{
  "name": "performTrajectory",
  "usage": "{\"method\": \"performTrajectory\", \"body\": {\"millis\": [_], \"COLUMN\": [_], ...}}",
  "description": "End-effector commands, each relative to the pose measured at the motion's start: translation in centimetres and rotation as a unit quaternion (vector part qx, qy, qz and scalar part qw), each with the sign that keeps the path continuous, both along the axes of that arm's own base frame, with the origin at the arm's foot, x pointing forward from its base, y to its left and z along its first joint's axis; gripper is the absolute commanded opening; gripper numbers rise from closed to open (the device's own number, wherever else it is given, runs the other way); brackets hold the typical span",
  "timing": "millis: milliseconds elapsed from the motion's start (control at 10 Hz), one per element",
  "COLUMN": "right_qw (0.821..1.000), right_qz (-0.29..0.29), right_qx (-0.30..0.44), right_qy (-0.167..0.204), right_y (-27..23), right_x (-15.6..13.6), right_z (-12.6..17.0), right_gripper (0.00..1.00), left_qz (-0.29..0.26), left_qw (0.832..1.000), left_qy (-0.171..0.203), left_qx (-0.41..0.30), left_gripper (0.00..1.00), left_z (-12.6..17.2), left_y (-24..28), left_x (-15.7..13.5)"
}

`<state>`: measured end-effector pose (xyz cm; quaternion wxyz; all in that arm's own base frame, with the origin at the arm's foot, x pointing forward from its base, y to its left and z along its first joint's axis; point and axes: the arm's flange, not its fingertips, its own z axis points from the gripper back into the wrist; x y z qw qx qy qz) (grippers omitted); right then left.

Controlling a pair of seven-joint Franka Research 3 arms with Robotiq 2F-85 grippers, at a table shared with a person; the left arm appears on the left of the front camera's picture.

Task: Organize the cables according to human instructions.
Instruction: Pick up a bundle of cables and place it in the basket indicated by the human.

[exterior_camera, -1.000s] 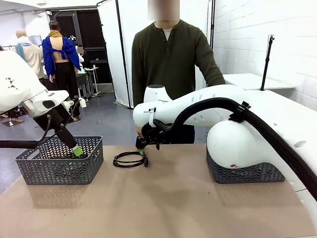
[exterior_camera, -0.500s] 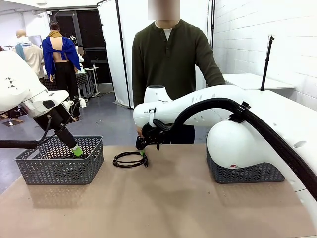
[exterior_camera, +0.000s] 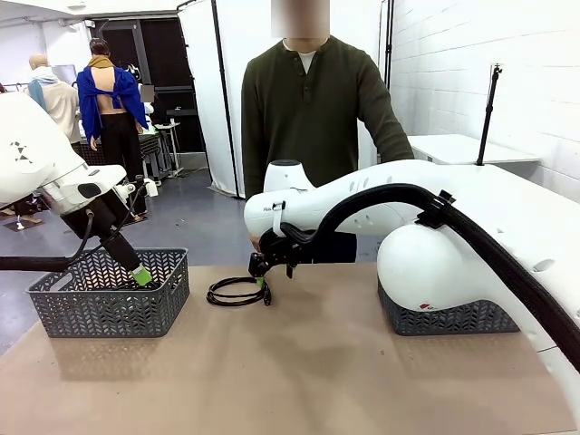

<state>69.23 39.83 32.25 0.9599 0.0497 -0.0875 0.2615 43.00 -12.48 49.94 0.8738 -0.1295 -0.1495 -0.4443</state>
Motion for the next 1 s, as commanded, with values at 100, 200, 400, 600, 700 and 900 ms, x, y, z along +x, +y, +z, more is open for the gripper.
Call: {"method": "performTrajectory", "body": {"millis": [100, 200, 400, 600, 700, 900], "right_qw": [1.0, 0.999, 0.999, 0.999, 0.999, 0.998], "right_qz": [-0.026, -0.032, -0.042, -0.048, -0.05, -0.054], "right_qx": [0.004, 0.004, 0.0, -0.009, -0.012, -0.026], "right_qy": [0.003, 0.003, 0.002, -0.001, -0.001, -0.008], "right_y": [1.4, 1.6, 1.8, 2.1, 2.1, 2.2], "right_x": [1.3, 1.5, 1.7, 2.0, 2.1, 2.3], "right_z": [-0.2, -0.3, -0.6, -1.1, -1.4, -1.8], "right_gripper": [1.0, 1.0, 1.0, 1.0, 1.0, 1.0], "left_qz": [0.0, 0.0, 0.0, 0.0, 0.0, 0.0], "left_qw": [1.0, 1.0, 1.0, 1.0, 1.0, 1.0], "left_qy": [-0.001, -0.001, -0.001, -0.001, -0.001, -0.001], "left_qx": [0.0, 0.0, 0.0, 0.0, 0.0, 0.0], "left_gripper": [1.0, 1.0, 1.0, 1.0, 1.0, 1.0], "left_z": [0.2, 0.2, 0.2, 0.2, 0.2, 0.2], "left_y": [0.0, 0.0, 0.0, 0.0, 0.0, 0.0], "left_x": [0.1, 0.1, 0.1, 0.1, 0.1, 0.1]}}
